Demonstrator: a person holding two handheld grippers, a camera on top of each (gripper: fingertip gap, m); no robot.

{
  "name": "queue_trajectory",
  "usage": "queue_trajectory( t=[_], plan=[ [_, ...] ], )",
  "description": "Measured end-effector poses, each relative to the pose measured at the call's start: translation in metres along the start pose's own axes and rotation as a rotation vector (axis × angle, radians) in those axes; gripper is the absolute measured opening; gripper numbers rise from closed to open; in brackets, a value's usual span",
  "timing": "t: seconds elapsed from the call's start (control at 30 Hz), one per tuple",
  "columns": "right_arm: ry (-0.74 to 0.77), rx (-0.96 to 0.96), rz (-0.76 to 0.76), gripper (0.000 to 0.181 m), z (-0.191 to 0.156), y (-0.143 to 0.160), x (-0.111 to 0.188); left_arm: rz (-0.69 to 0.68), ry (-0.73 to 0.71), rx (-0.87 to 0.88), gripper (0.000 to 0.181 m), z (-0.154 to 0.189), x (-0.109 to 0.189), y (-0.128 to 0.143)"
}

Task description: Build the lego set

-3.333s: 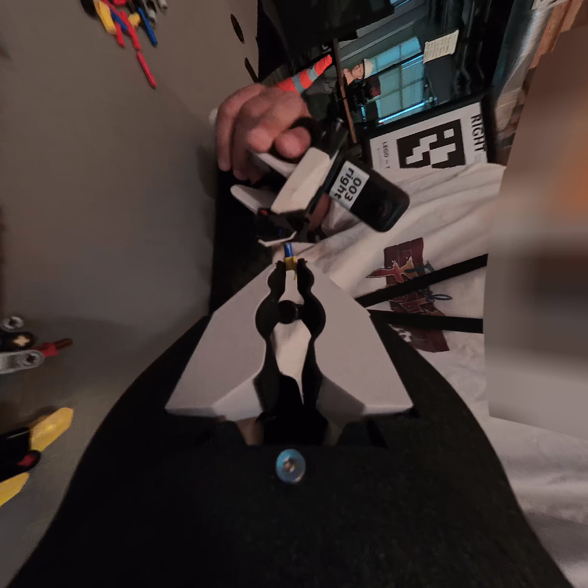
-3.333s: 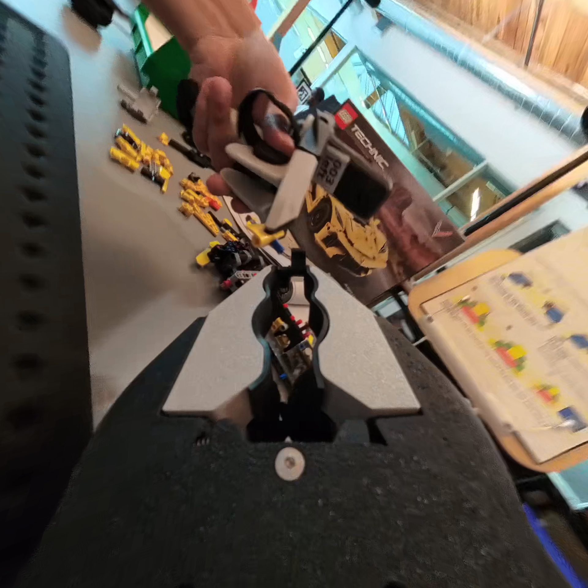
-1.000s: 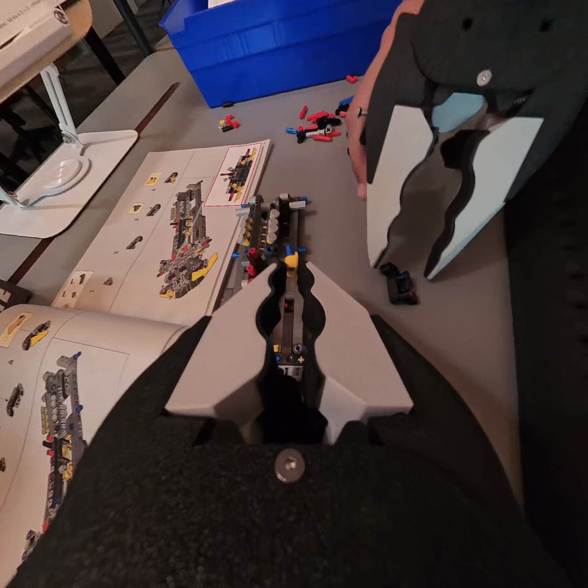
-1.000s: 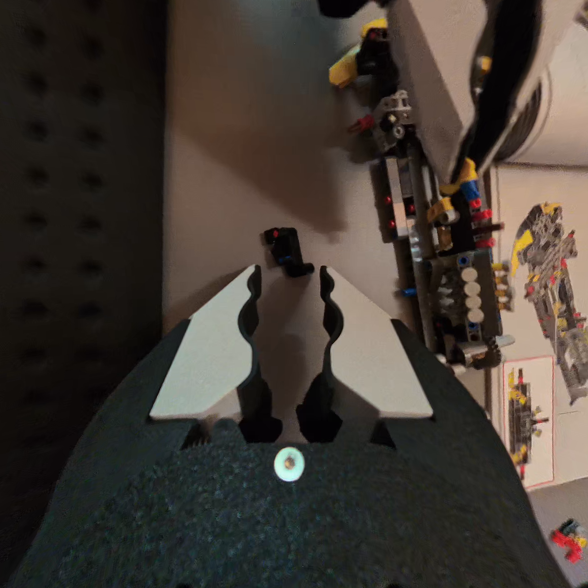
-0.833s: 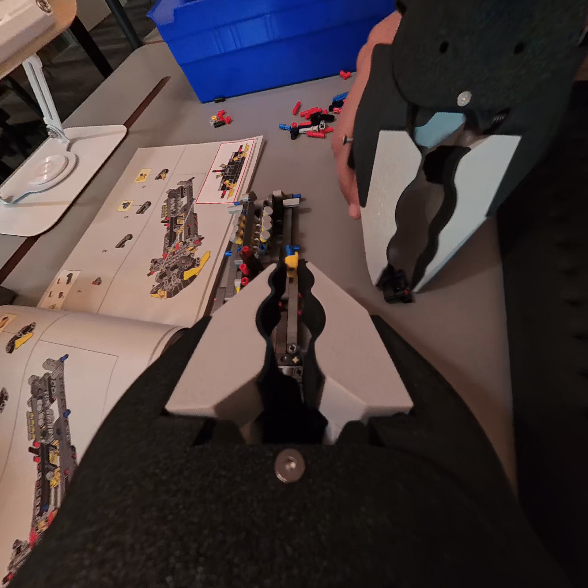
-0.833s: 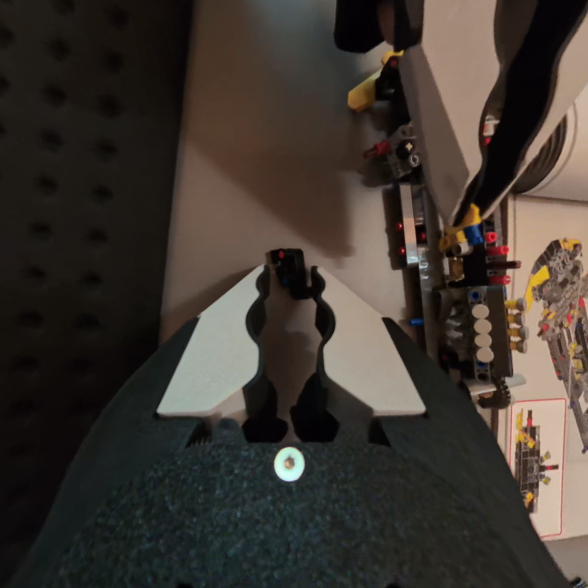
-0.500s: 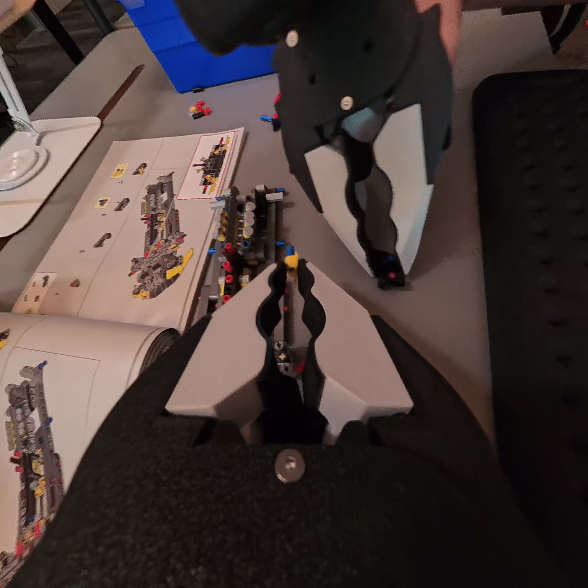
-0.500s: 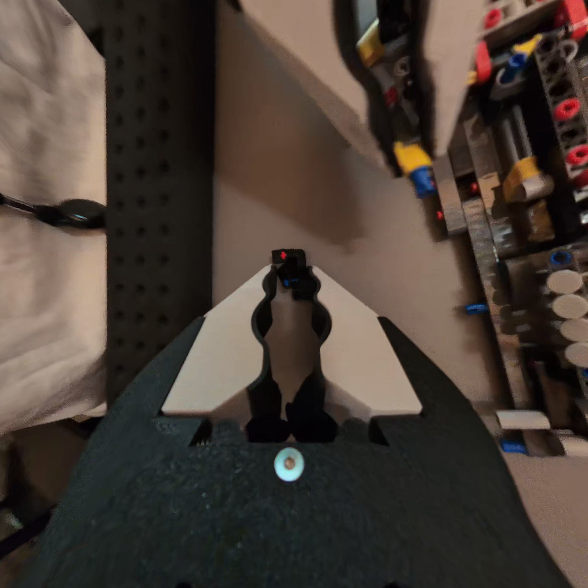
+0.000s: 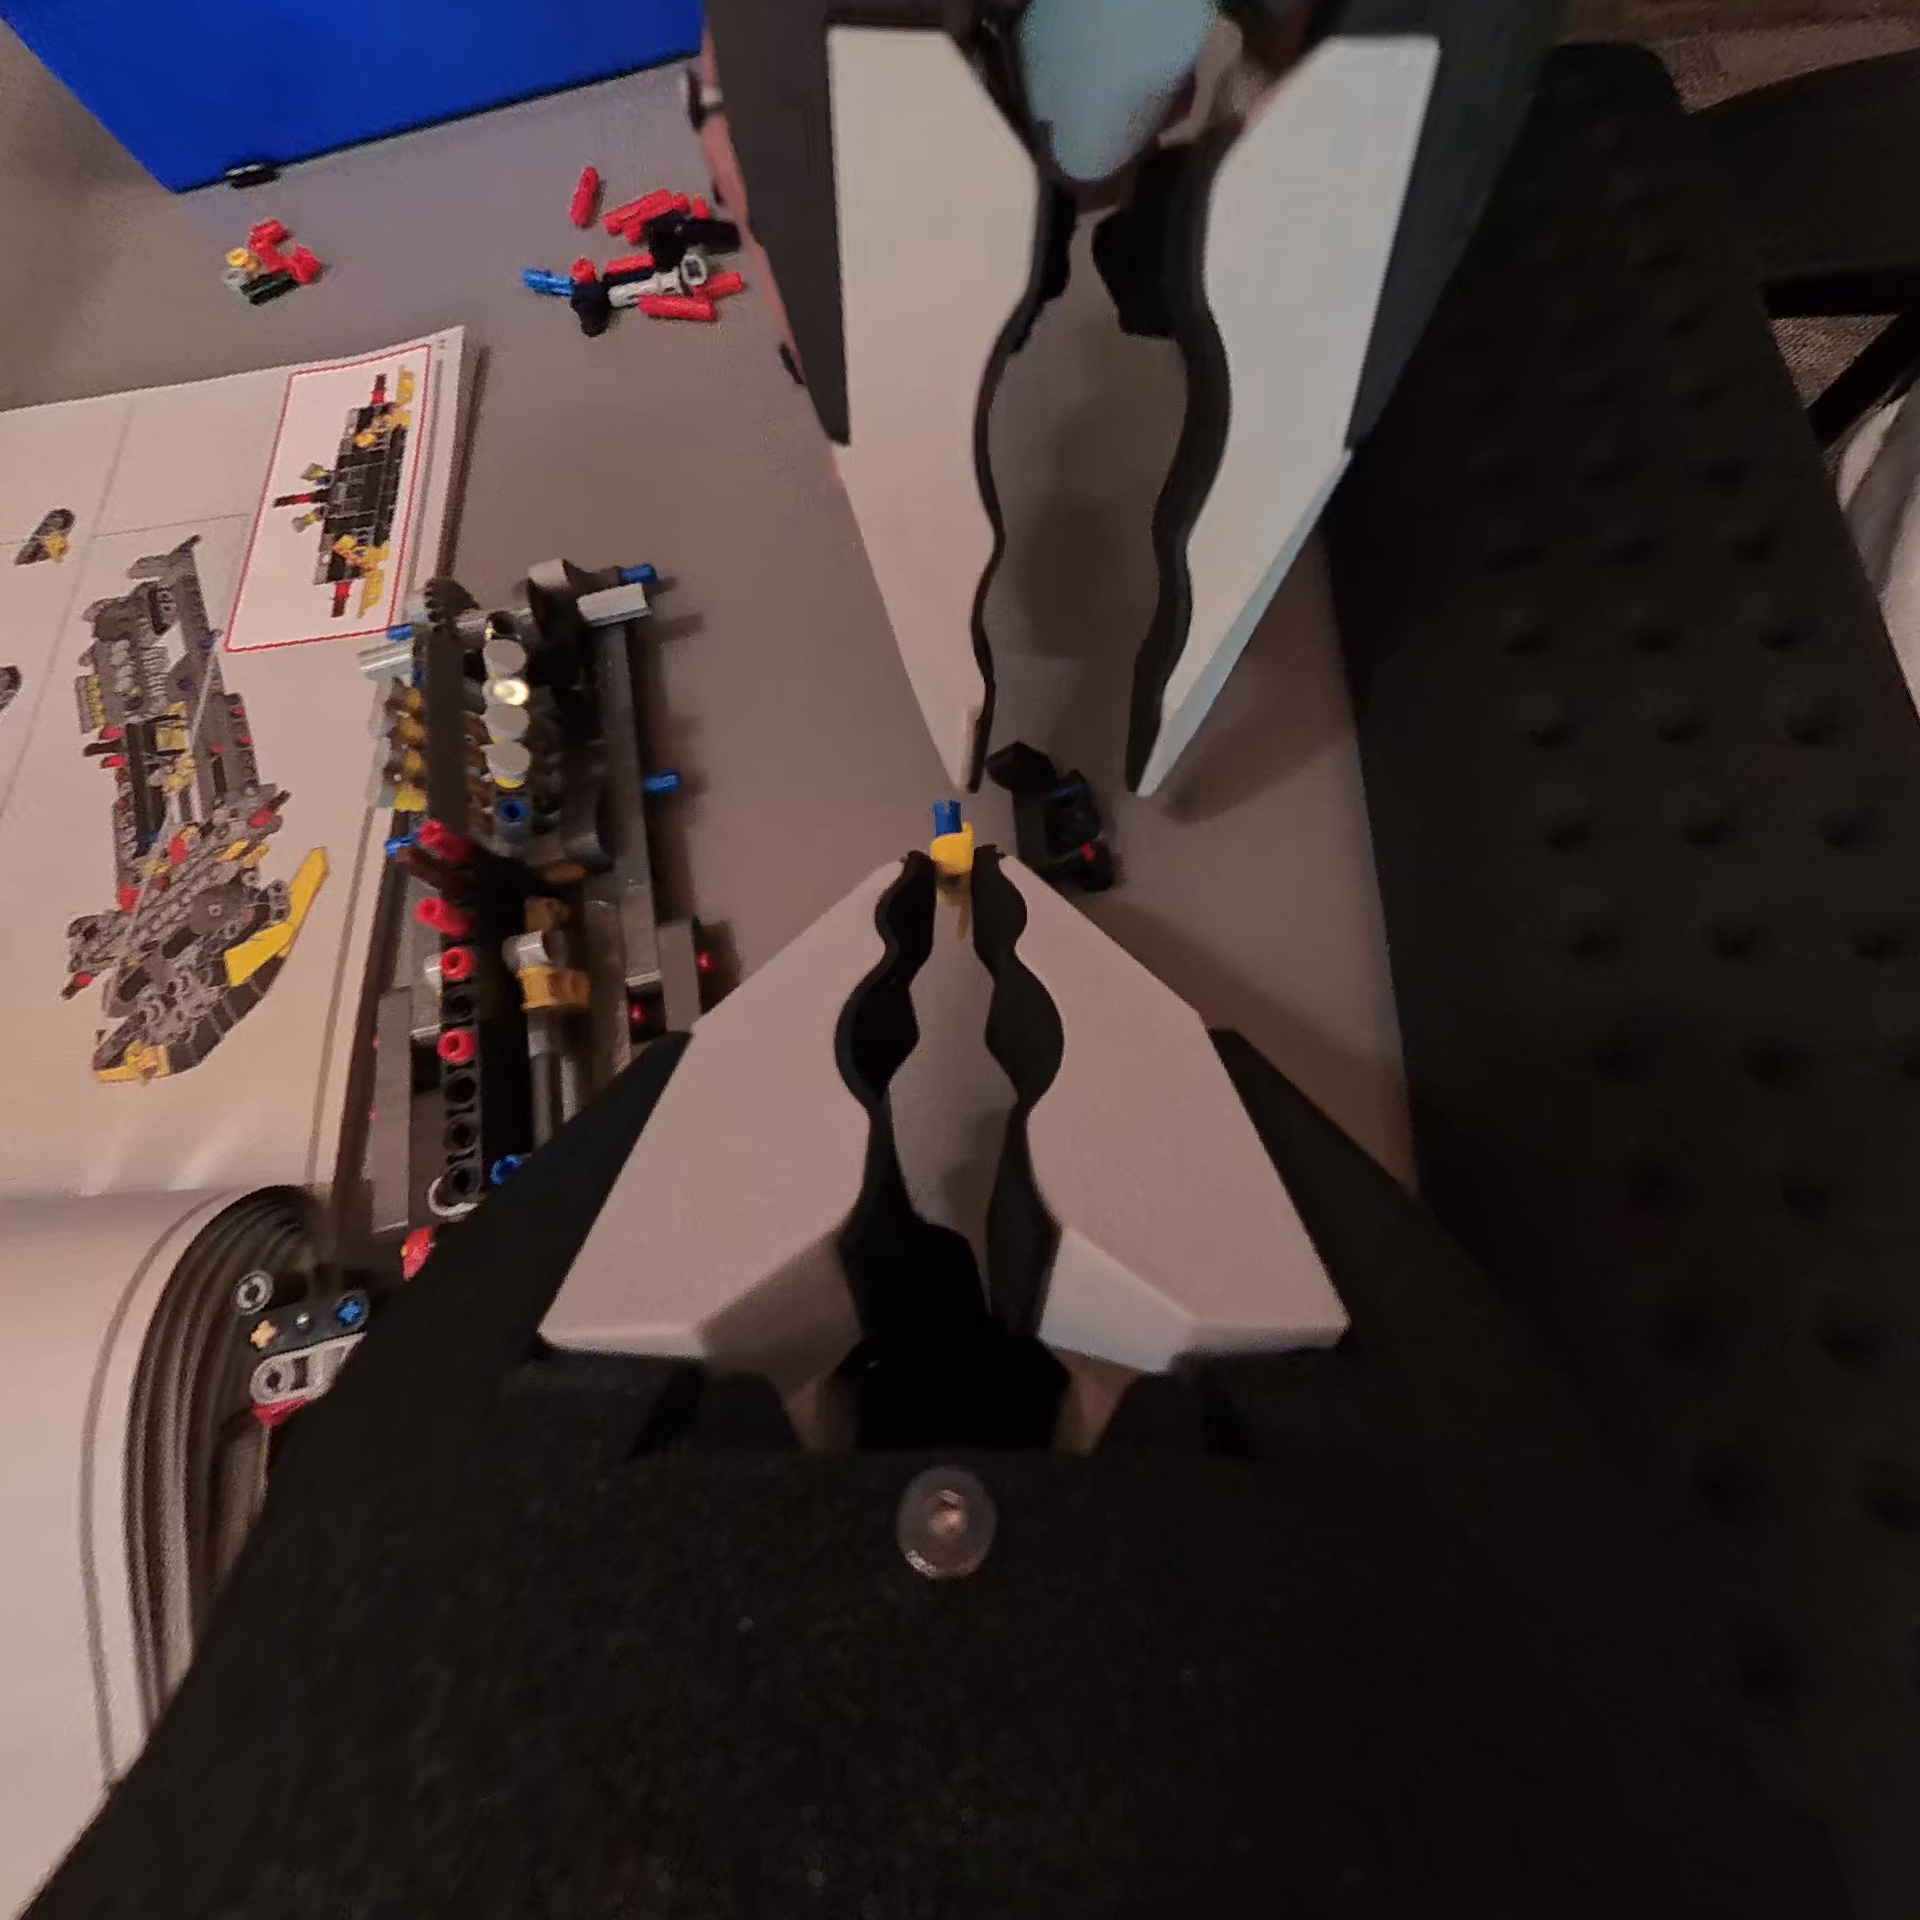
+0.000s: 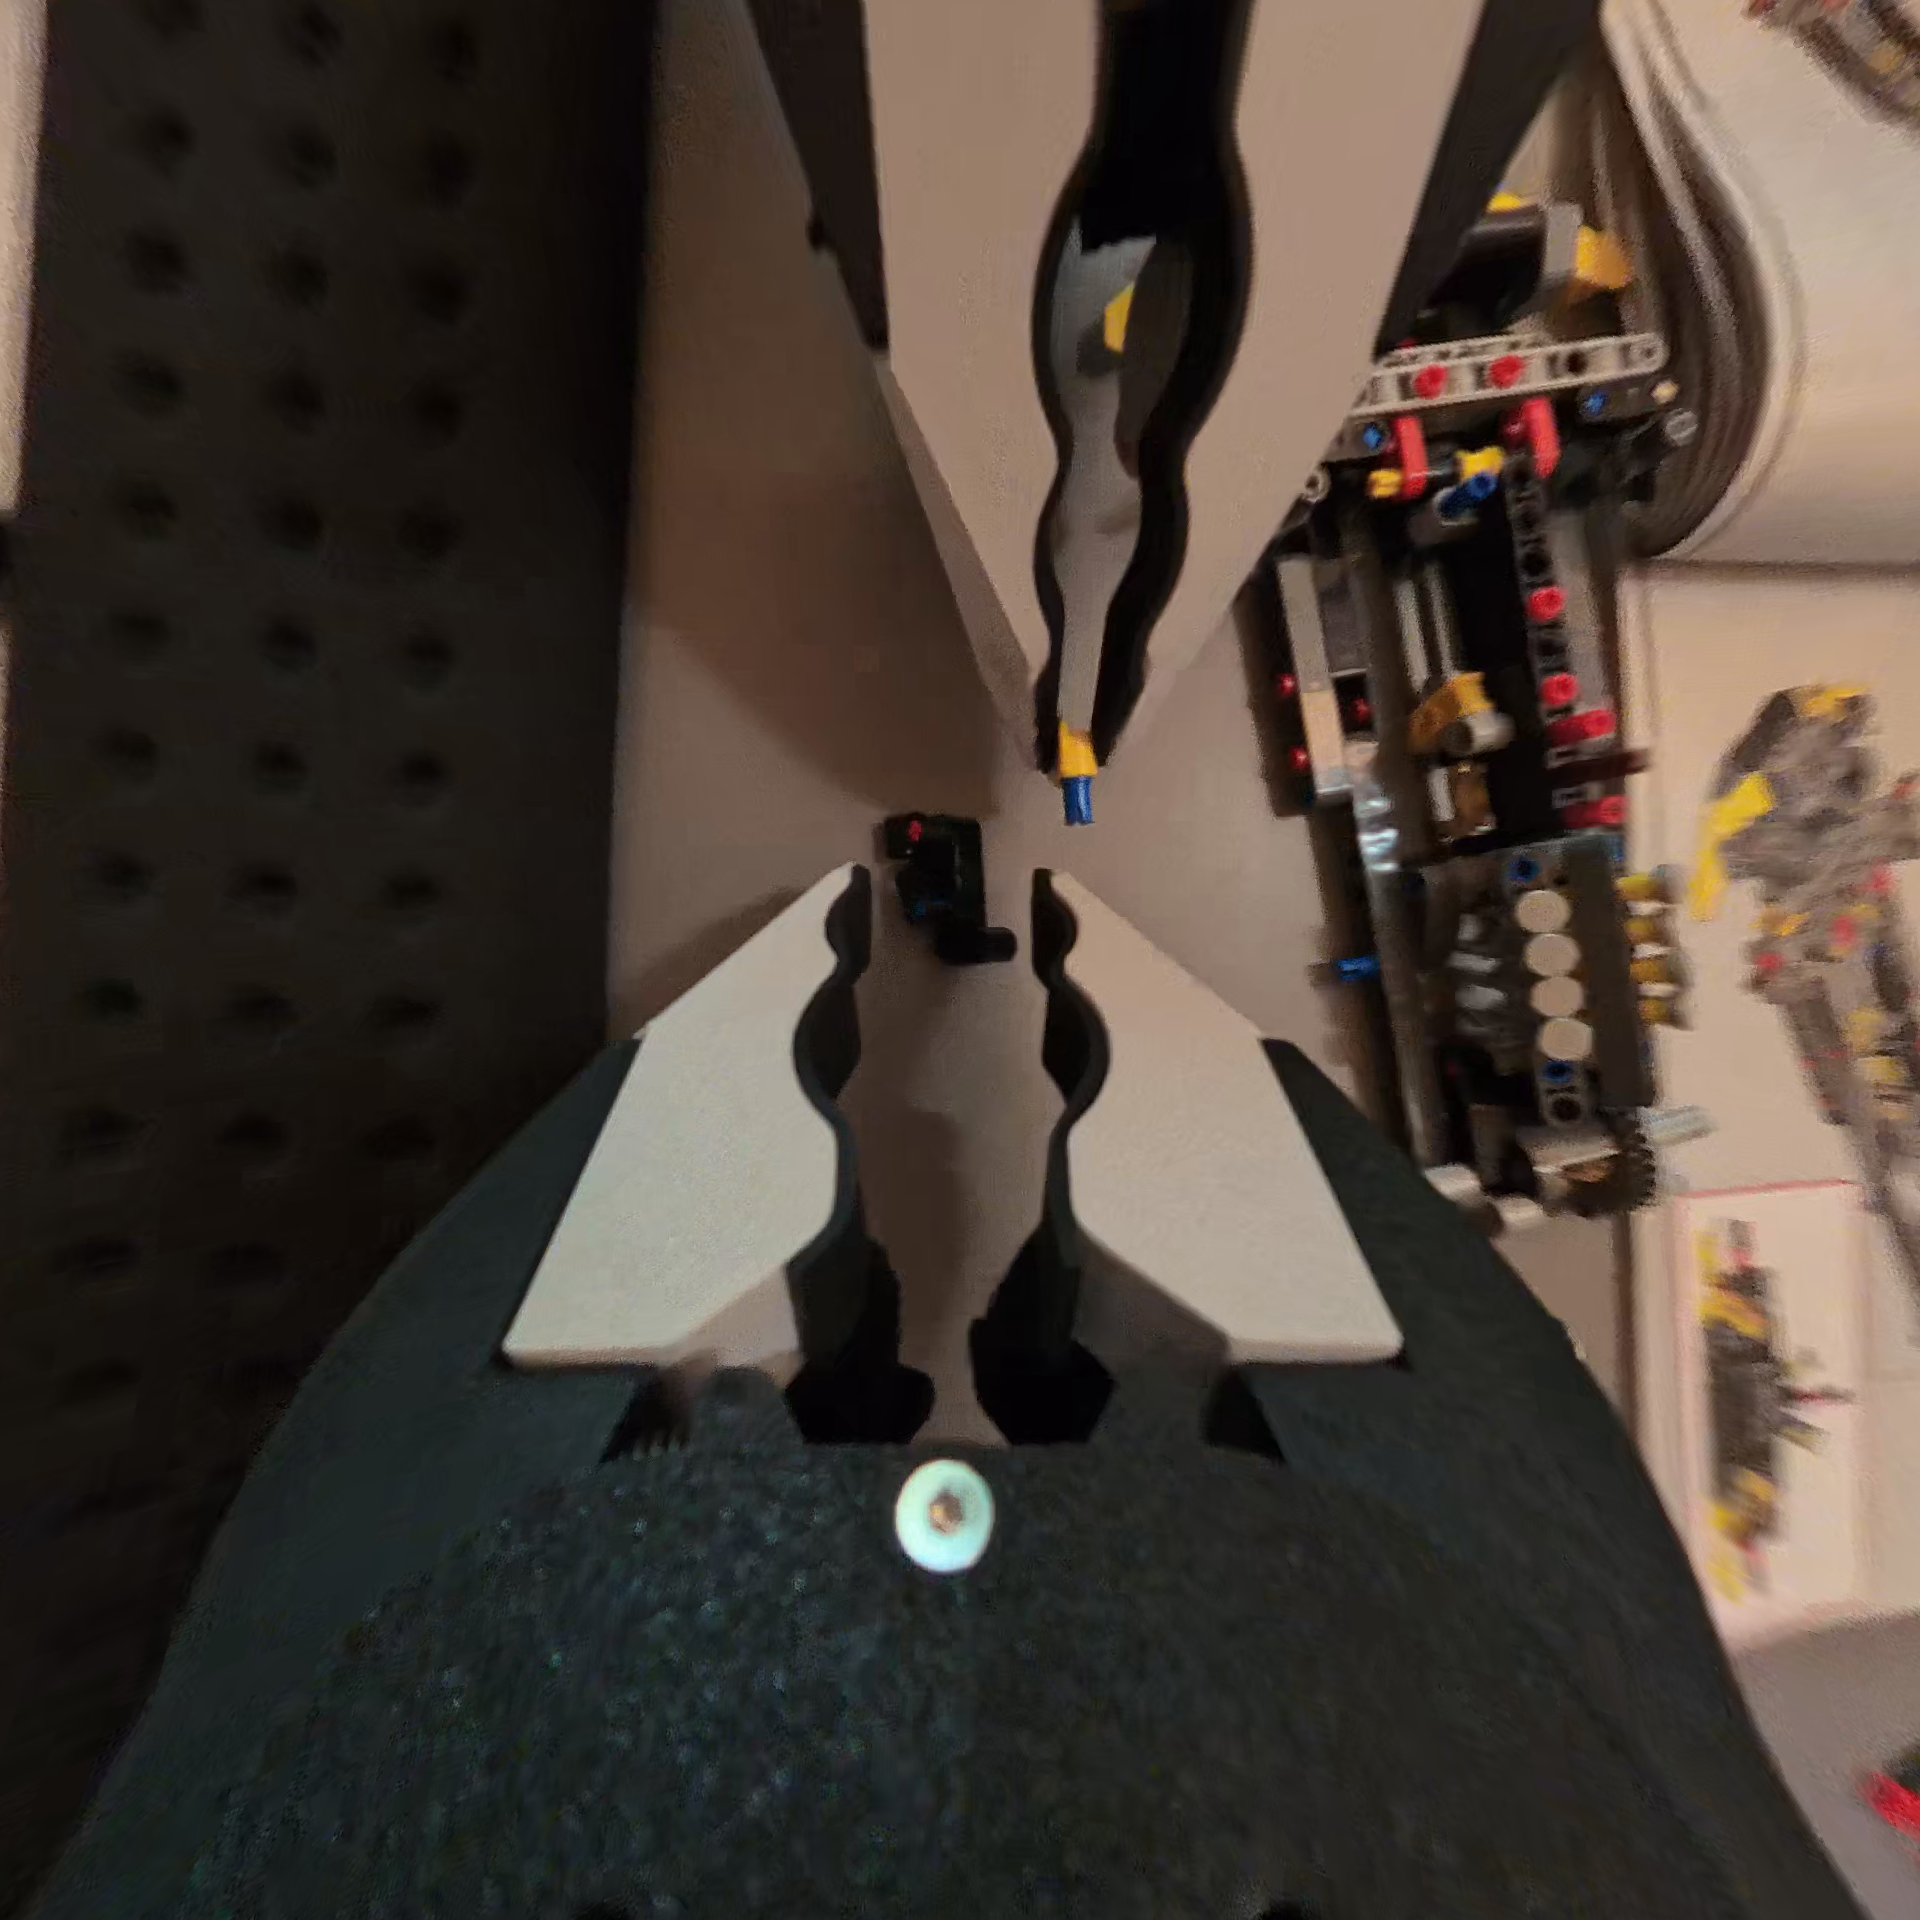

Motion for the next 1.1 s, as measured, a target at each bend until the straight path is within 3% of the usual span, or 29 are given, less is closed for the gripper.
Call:
queue_trajectory(
  t=[0.1,0.3,0.6,0.83,1.0,1.1],
  plan=[
    [0.097,0.115,-0.063,0.029,-0.007,0.006,-0.005,0.000,0.031,0.022,0.006,0.005,-0.004,-0.001],
    [0.093,0.137,-0.048,0.014,-0.006,0.008,-0.015,-0.060,0.044,0.079,0.006,0.009,-0.012,0.004],
    [-0.100,-0.221,0.015,0.009,0.007,0.016,-0.013,-0.107,0.058,0.128,0.006,0.008,-0.014,0.010],
    [-0.097,-0.334,-0.001,0.009,0.006,0.016,-0.012,-0.109,0.047,0.098,0.006,0.011,-0.015,0.009],
    [-0.074,-0.294,-0.021,0.009,0.002,0.017,-0.010,-0.103,0.042,0.102,0.006,0.013,-0.017,0.008],
    [-0.083,-0.294,-0.044,0.026,-0.002,0.016,-0.009,-0.094,0.050,0.109,0.006,0.014,-0.018,0.007]
  ],
)
Point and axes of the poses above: each gripper's, where its closed fingertips meet, x back along the fingers, y out of its underside, z = x × y across the jaws, the point moved 6 cm from there along x, back along the fingers, and after that the axes turned 7 degrees about z, right-handed, at the moved point
